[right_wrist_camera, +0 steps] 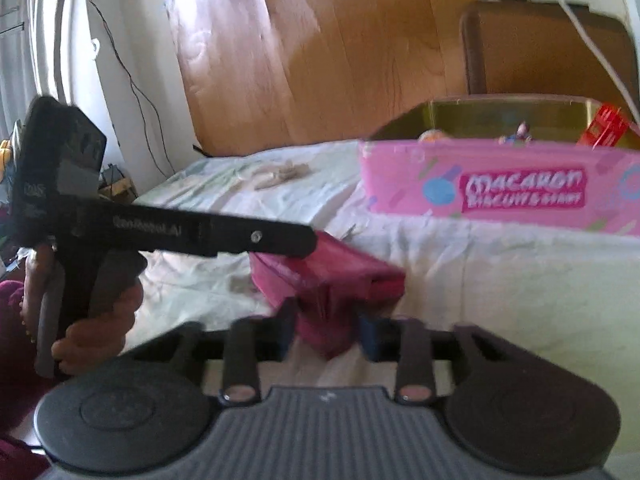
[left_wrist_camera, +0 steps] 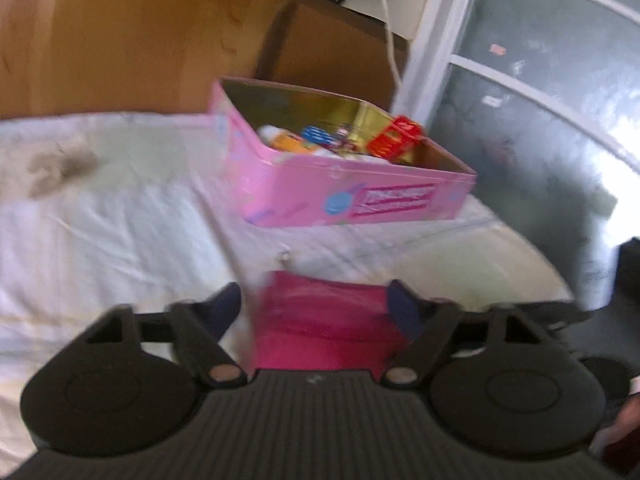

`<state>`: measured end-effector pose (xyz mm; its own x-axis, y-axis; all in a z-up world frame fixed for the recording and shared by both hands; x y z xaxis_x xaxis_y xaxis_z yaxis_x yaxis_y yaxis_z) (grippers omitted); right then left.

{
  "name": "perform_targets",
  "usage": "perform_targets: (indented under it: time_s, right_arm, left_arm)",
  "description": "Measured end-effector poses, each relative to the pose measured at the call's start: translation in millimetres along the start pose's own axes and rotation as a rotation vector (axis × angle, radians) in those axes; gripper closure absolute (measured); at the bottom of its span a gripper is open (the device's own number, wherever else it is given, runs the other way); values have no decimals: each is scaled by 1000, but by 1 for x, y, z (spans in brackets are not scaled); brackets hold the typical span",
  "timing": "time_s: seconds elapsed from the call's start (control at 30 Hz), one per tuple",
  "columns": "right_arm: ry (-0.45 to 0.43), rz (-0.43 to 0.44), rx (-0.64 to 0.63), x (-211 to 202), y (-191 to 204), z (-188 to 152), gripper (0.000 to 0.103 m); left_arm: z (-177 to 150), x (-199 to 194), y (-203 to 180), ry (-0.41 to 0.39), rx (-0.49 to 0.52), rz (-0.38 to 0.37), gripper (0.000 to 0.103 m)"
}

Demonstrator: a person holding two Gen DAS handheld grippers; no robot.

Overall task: Organize rigid objects
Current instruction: 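Carry the pink pouch into the pink tin and open the right gripper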

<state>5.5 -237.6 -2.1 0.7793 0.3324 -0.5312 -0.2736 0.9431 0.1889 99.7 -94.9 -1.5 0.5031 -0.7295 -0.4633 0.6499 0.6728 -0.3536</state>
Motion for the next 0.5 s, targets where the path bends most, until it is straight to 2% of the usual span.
perform_targets:
  time_s: [0.07,0.17,0.3,0.4,0.5]
  right_arm:
    - [-25,-17,-10,-3,1,1,85]
    - [-108,-32,-26,-17,-2,14,86]
    - [-238,-54,-45,-37,-13,46,86]
    - [-309,-122,-88,-41,-23,67,85]
    - [-344,-178,-106,-36,-40,85,85]
  left_arm:
    - [6,-5,-8,-20,23,38,47]
    - [26,-19,-21,-61,43,-4,48]
    - [63,-25,-49,-158,149,-13,48]
    - [87,-13,-61,-192,210,-2,48]
    - [106,9,-66,-212,234,1,48]
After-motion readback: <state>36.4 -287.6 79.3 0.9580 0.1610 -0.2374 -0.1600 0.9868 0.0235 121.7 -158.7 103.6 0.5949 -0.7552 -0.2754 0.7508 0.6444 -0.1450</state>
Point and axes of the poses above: each gripper's, at about its wrist camera, not at the fingertips, and x roughly the way its jaws point, y to its left, z to its top, the point moved 4 cm from there along x, roughly the way its jaws point, and after that the axes turned 8 degrees about -z, right-handed, at the moved point
